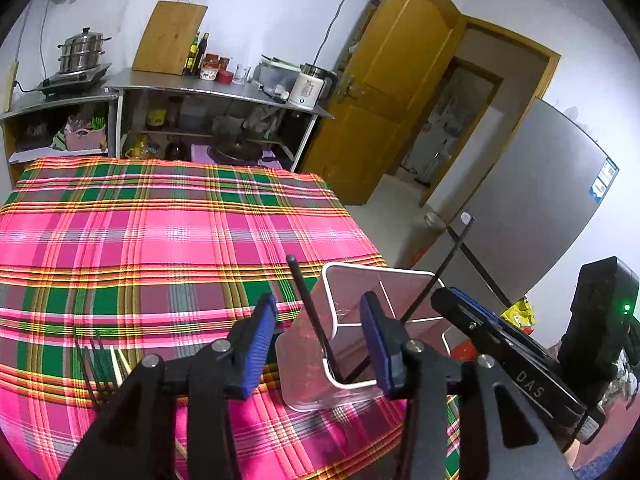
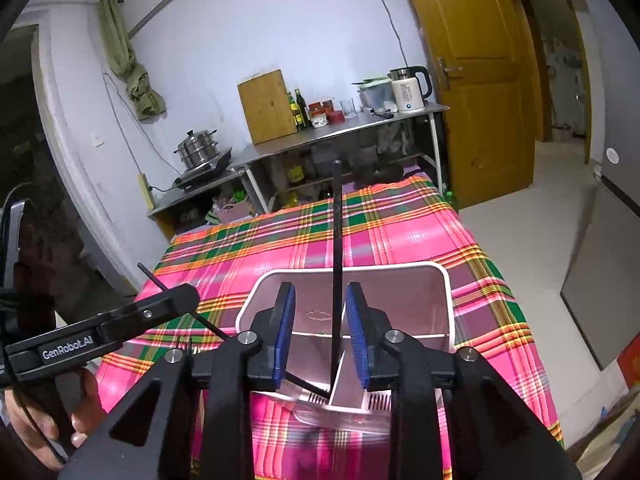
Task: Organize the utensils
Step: 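Open the left tool over the holder while the right tool opens too, then move both open tools back down to the remaining chopsticks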
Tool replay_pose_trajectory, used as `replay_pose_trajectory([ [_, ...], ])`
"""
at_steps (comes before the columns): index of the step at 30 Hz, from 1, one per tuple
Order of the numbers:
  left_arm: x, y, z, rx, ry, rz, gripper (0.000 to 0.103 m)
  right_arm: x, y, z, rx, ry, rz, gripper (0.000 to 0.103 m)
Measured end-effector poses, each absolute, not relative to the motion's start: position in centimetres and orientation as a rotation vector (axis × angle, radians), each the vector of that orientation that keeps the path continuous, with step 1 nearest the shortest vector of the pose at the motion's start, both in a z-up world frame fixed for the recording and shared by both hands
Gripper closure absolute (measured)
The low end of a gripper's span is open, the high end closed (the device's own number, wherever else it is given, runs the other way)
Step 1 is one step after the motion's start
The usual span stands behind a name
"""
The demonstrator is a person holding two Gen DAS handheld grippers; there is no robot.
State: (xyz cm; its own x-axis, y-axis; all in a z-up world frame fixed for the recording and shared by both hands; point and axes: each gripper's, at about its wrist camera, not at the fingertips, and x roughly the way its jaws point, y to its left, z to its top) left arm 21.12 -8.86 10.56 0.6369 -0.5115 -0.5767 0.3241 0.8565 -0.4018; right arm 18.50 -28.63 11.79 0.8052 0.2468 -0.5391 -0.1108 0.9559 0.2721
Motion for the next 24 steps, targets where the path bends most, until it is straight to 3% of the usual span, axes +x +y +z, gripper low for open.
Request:
replay_pose_trajectory([
  [7,17.8,-6.6,10.6,-0.262,0.682,-0.439,0.045,15.6,-28.1,12.6,0.215,0.557,0.194,0.075],
  [18,12.7,-1.6,7.1,-0.248,0.697,-0.314,0.045,12.0,-24.2,10.6,0.154,0.602,0.298,0.075],
  [24,10.9,1.0,3.8,-0.256,0.744,-0.244,0.056,11.2,-21.3,8.3,0.114,0.661,0.359,0.075],
])
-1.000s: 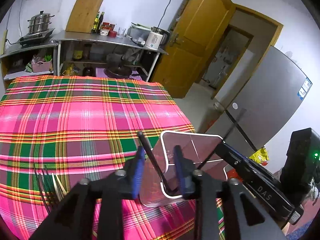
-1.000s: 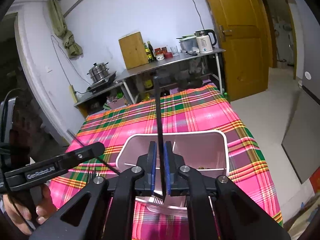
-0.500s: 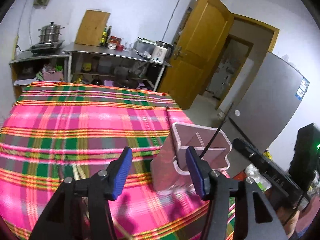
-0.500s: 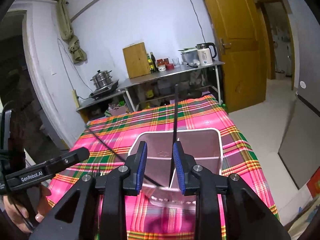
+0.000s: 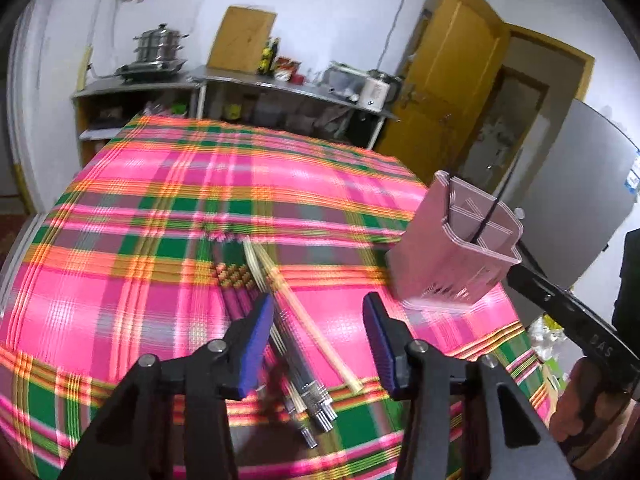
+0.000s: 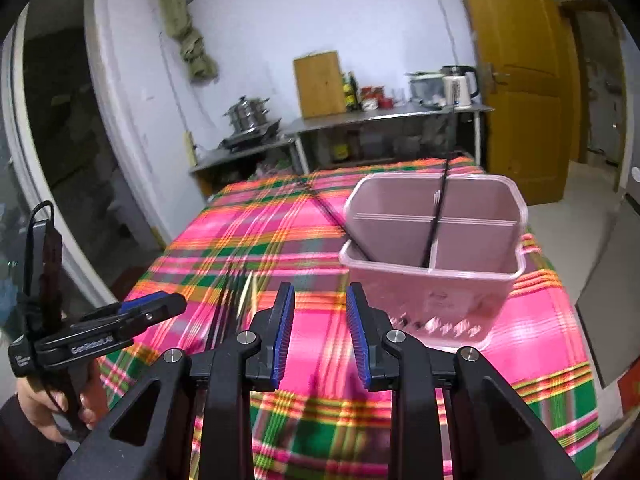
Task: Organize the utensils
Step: 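Move both open tools back down to the remaining chopsticks, then close the left tool on a black chopstick while the right tool grasps black chopsticks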
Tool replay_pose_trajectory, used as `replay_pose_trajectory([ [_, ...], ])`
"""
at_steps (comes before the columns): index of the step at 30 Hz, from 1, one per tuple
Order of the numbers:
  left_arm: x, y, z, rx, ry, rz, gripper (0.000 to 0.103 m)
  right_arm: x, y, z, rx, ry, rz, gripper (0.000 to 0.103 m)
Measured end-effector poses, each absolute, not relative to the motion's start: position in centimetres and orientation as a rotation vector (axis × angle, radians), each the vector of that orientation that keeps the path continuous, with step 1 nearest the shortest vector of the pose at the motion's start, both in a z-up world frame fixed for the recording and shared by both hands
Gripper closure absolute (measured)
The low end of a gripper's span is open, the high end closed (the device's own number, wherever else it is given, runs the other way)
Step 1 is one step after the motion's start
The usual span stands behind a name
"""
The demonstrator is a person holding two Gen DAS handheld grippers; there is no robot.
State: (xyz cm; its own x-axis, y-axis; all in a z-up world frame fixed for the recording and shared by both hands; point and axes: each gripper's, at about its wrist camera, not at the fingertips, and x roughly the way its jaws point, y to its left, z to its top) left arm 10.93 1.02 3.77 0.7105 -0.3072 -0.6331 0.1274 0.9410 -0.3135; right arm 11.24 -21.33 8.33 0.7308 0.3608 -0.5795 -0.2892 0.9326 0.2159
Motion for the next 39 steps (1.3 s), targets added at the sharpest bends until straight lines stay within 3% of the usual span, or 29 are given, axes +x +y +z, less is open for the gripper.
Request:
replay_pose_trajectory([
  [12,12.7,4.0,-2.4,-0.285,0.881,-0.11,0.076,11.9,-17.0,3.9,0.077,0.777,0.454,0.075],
  [23,16.5,3.4,-4.5,-0.258,0.911,-0.093,0.081,13.3,-14.7,2.2,0.041,0.816,0.491,0.08],
  [28,16.3,3.1,-4.4,-0.201,0.903,-0.069,0.088,14.3,-13.3,1.9,0.026,0.827,0.51,0.084],
  [39,15.1,6.3,-4.4,-0.249,0.903,-0.023,0.093,18.4,-8.0,0.1,-0.029,0.889,0.594,0.093],
])
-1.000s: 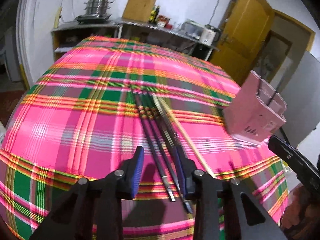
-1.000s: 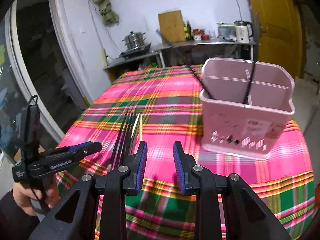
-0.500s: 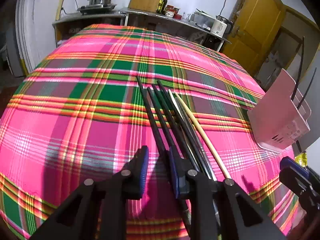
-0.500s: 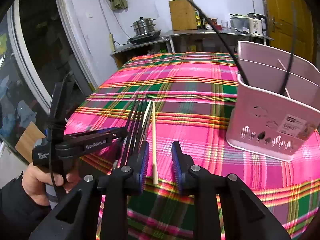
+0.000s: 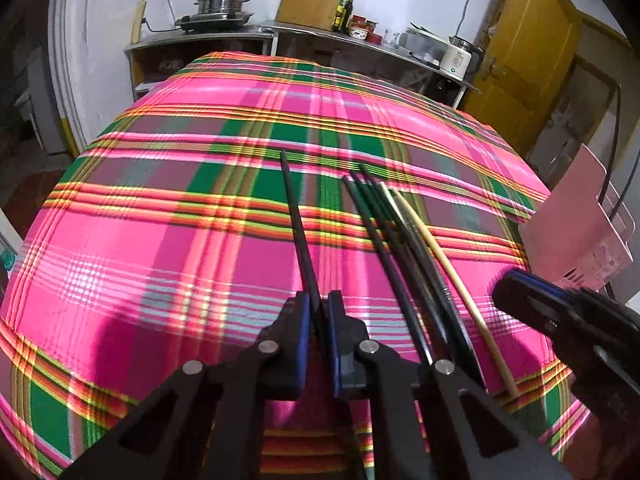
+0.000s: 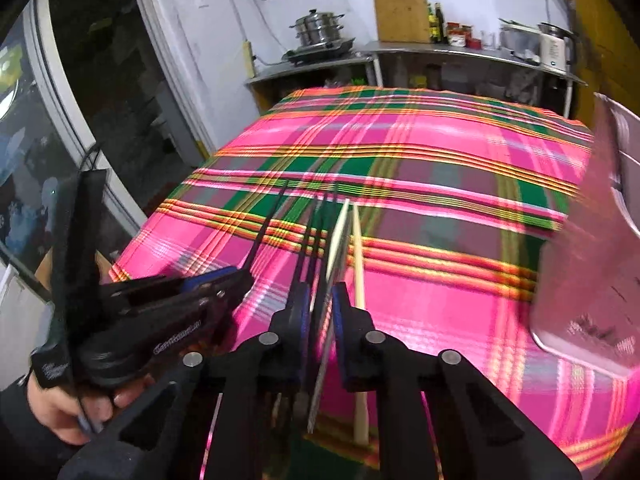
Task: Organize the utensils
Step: 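Close the left tool on a black chopstick while the right tool grasps black chopsticks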
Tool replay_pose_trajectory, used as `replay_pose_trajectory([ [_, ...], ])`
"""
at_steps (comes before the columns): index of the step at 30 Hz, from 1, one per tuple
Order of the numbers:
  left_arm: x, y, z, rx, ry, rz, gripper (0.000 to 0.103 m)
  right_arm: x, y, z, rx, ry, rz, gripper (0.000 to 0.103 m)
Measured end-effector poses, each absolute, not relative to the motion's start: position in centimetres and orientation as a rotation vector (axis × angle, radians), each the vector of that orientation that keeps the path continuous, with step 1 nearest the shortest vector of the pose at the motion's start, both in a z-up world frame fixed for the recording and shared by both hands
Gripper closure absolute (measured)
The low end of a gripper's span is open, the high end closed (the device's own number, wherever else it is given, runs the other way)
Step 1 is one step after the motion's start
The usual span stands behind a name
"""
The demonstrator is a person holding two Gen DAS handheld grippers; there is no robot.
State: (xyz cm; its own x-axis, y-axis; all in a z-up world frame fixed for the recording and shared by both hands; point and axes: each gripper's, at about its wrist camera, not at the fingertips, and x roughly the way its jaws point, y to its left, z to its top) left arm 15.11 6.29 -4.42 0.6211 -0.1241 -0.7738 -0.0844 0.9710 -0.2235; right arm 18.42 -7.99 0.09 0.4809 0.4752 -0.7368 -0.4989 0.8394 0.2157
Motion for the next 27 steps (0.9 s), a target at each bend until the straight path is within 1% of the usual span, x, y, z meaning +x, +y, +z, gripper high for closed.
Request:
replay_pose_trajectory([
  [8,15.6,7.8,-4.4,-0.296,0.923,-0.063,0.093,21.2,-5.6,-1.7,-0.08,0.931,0.597,0.093],
  [13,17.3,8.1,-4.2,-0.3,0.937,-0.072,0.087,22.5,-4.7,-2.1,-0.092,0.947,0.582,0.093],
  [26,19.3,7.1,-4.1,-0.195,0.964,-0.046,0.087,23.9,-3.2,-2.6,-0.144,0.982,0.556,0.093],
  [27,19.3,7.1,-4.1,-0.19,0.966,-0.043,0.09,23.8,-3.1,-2.6,-0.151,0.984,0.555,0.093],
])
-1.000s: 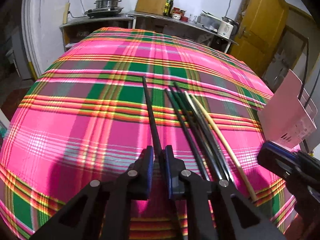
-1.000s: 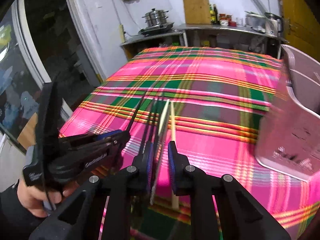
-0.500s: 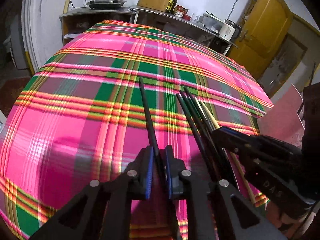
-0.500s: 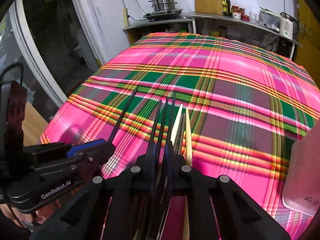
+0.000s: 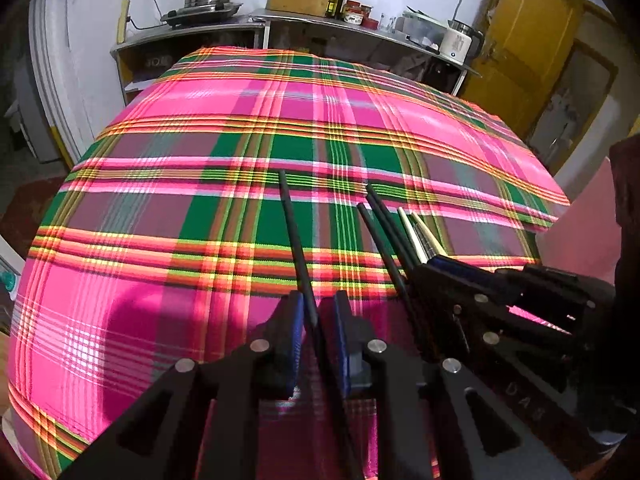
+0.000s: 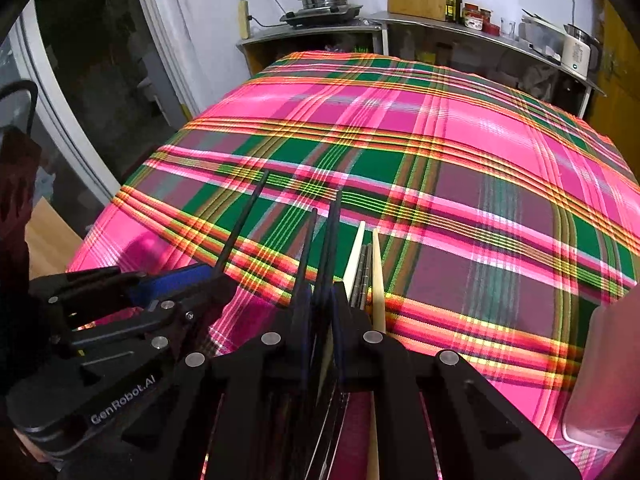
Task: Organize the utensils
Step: 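Close the left tool on a black chopstick while the right tool grasps black chopsticks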
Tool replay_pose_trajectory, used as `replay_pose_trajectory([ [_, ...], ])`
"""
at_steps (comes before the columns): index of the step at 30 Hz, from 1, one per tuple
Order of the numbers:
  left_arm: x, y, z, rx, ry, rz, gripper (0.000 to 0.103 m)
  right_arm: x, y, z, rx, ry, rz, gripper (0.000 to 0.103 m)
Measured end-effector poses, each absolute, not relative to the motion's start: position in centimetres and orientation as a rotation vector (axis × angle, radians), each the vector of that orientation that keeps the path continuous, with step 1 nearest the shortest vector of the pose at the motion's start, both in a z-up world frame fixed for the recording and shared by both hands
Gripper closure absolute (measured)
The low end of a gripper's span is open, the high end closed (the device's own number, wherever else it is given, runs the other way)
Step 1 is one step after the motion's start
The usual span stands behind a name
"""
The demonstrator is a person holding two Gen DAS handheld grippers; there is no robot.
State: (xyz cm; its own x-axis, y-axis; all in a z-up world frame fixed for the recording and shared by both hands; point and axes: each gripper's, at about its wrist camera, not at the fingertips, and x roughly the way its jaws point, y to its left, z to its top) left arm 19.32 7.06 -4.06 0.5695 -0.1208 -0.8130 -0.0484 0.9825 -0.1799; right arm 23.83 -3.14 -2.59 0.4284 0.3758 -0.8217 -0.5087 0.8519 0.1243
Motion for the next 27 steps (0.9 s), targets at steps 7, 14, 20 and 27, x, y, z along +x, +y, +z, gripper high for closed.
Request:
replay_pose_trajectory([
  [7,18.5,7.9,-4.1,-0.216,0.968,-0.04,0.096,23.6,-3.2,-2.5,-0.156,1.005,0.571,0.094],
  [14,17.5,9.1,-4.3,-0.256,0.963,-0.034,0.096,23.1,-3.0,-2.8,-0.089,1.048,0.674,0.094],
  [20,17.0,9.7,-4.4,-0.275,0.957,-0.034,0.096,23.4,-4.1,-3.1,-0.019,1.069,0.667,0.093],
  [27,17.0,9.6,-4.4,-0.256,0.953,-0.027,0.096,23.0,-4.2,-3.0,-0.049,1.066,0.628,0.093],
])
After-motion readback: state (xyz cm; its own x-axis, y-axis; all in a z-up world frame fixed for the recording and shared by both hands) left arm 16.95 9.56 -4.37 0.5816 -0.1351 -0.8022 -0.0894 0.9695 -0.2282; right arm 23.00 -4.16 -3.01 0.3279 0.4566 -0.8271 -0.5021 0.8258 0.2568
